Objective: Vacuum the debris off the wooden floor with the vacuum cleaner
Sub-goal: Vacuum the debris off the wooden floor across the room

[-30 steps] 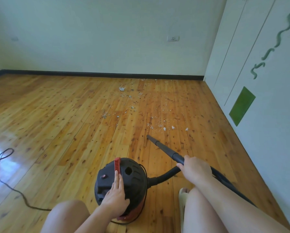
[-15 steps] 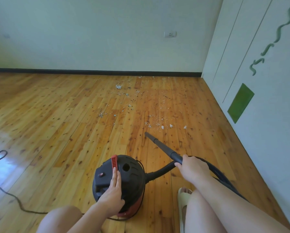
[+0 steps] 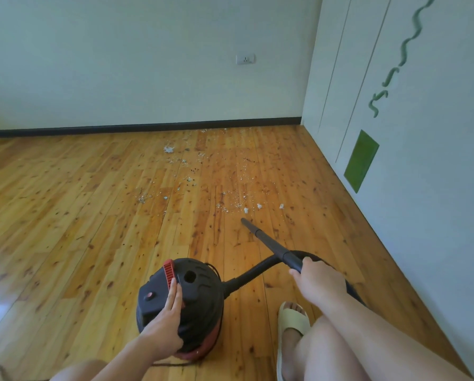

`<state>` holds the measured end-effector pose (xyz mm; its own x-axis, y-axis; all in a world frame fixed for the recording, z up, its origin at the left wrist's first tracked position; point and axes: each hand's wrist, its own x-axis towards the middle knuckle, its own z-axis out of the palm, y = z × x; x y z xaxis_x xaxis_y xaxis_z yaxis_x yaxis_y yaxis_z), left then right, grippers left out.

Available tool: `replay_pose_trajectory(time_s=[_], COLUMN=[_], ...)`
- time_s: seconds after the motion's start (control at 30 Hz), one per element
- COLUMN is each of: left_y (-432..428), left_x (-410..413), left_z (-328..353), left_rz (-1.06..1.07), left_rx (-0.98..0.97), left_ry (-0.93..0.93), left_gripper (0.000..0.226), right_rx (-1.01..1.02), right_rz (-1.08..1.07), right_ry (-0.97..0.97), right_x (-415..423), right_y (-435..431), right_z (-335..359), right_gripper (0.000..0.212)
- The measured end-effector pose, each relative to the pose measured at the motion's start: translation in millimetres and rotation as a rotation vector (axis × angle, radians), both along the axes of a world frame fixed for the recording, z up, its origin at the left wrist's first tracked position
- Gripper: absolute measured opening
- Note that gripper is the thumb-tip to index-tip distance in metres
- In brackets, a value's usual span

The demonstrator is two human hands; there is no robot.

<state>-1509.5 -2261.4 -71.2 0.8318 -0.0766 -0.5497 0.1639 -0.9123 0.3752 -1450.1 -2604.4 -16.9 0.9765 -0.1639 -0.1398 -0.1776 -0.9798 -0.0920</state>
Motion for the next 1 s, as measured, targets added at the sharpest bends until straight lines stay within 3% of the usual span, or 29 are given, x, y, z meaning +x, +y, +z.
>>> replay_pose_trajectory(time_s=[1.0], left_y=[9.3], left_x=[85.0], left_z=[-22.2], left_rz=[0.005], left_rx=[-0.177], left_ry=[-0.048], left_gripper=[0.124], right_rx=[0.100], right_rz=[-0.152], right_ry=[-0.019], right_x=[39.6], right_y=[27.0], right_z=[-28.9], right_gripper=[0.036])
